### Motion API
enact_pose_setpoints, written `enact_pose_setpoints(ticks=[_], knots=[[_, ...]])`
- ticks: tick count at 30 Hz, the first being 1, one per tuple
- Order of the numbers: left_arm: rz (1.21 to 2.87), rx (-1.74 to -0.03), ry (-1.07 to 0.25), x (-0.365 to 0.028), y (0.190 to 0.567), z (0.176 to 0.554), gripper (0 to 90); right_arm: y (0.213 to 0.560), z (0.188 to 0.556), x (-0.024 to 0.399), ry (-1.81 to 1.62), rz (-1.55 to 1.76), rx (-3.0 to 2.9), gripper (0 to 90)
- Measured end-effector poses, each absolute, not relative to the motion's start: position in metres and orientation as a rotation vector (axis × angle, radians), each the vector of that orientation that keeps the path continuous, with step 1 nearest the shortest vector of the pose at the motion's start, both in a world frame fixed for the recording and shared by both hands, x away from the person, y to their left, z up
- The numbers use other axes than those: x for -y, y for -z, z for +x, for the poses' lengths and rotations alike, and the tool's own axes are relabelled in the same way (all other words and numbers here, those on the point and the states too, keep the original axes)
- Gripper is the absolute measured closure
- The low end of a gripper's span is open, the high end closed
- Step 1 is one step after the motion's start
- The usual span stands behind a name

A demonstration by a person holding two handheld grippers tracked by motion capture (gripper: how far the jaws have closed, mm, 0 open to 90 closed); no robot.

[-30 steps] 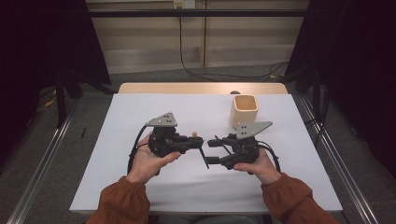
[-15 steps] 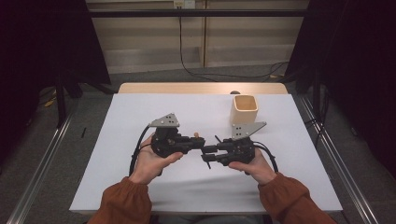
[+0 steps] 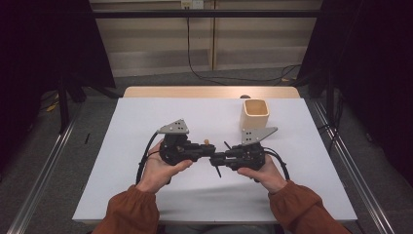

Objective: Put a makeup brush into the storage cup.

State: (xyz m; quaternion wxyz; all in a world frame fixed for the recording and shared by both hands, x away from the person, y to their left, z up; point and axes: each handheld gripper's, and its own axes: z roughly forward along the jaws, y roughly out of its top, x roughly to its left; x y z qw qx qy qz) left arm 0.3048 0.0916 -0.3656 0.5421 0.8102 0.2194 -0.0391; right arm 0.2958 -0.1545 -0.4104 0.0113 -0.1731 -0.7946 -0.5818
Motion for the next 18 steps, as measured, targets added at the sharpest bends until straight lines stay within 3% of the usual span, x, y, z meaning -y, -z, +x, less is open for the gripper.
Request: enact_pose_setpoints(ticks=[18], knots=[[1.893,-0.512,0.077,-0.0899,0.3681,0.3039,84.1,0.4102,0.2942,0.1556,1.826,-0.545,2.502,83.6]])
